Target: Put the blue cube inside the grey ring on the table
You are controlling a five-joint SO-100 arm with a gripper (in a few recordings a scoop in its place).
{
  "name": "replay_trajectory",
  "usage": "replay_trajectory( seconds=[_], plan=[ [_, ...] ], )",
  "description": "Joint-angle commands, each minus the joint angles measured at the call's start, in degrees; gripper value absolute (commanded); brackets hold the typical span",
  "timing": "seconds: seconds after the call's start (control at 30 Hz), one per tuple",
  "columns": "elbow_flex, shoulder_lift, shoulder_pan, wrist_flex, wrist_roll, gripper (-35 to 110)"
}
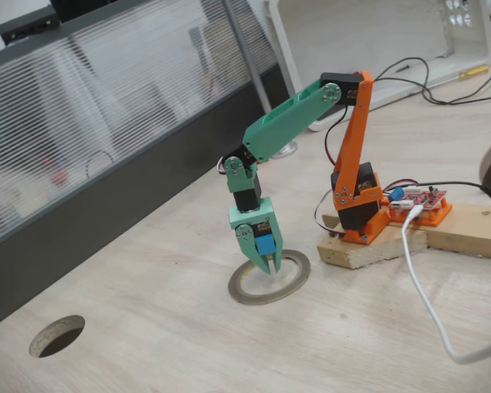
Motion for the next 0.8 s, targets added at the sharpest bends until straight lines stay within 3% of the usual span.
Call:
replay_trajectory(
  seconds=[0.0,0.5,0.77],
  plan=[
    [-0.26,0.88,0.44,-0.09,0.26,0],
    [-0.53,0.97,0.79,-0.09,0.18,1],
    [-0.35,0.88,0.79,0.62,0.18,23]
  ],
)
